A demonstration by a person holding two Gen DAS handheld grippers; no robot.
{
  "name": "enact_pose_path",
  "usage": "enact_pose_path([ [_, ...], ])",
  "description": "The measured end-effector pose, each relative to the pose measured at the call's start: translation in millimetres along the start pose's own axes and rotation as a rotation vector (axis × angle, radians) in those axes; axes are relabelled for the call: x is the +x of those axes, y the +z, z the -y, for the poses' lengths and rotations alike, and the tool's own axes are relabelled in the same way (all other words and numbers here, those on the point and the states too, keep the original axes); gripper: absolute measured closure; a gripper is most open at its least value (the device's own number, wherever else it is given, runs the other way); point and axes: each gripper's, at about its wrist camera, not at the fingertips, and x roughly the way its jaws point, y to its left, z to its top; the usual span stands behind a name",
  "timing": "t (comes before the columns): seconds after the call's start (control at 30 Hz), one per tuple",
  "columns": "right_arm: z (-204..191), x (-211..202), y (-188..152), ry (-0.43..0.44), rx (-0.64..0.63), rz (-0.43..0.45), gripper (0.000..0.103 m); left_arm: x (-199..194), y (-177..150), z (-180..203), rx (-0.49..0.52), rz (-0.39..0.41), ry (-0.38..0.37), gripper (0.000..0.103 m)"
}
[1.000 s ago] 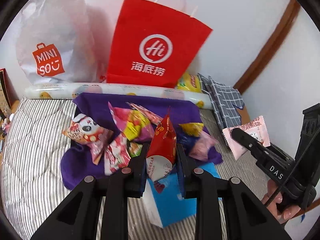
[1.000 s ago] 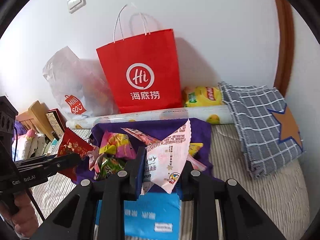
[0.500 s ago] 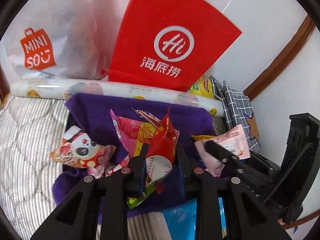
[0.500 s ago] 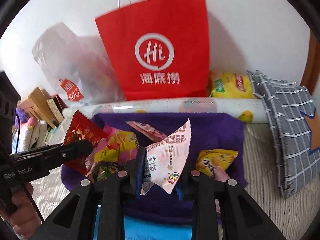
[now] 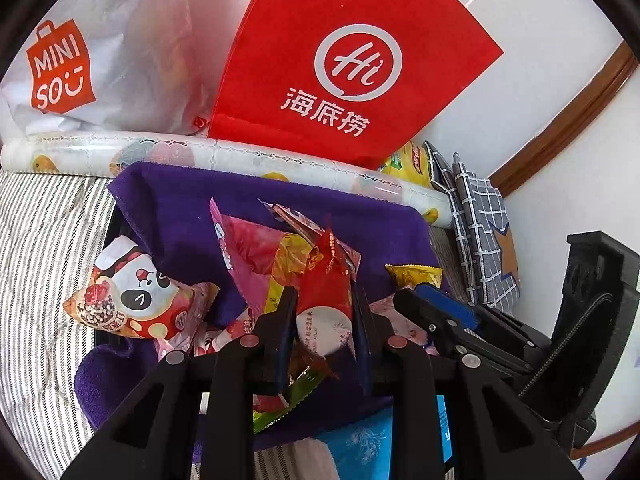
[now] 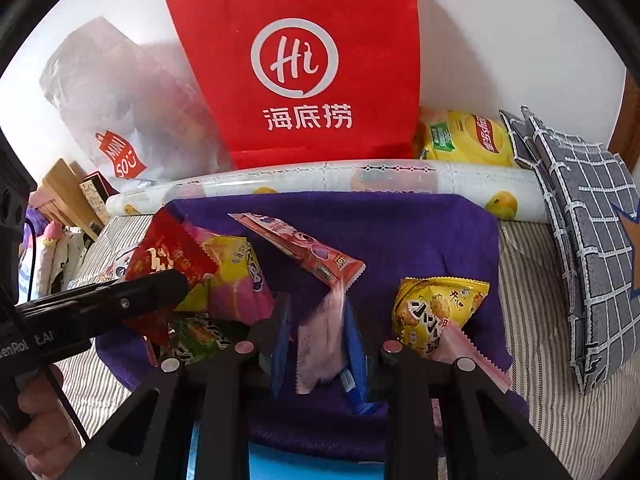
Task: Organize snacks
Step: 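Lower both snacks onto the purple towel and open both tools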
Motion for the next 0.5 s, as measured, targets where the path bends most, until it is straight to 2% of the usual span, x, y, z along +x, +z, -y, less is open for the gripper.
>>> enact_pose_path([
  [0.27, 0.9, -0.4, 0.8, -0.011, 0.006, 0.005, 0.076, -0.7, -0.3, -0.2, 0.002, 0.004, 0.015, 0.077],
  [0.47, 1.2, -1.1, -1.7, -0.02, -0.001, 0.0, 0.076, -1.5, -3.5, -2.6, 0.007, 0.011, 0.043, 0.072],
  [0.5, 1.1, -3.4, -1.7, -0.026, -0.006, 0.005, 0.076, -1.8, -3.6, -2.0, 0.011, 0.012, 0.049, 0.068],
])
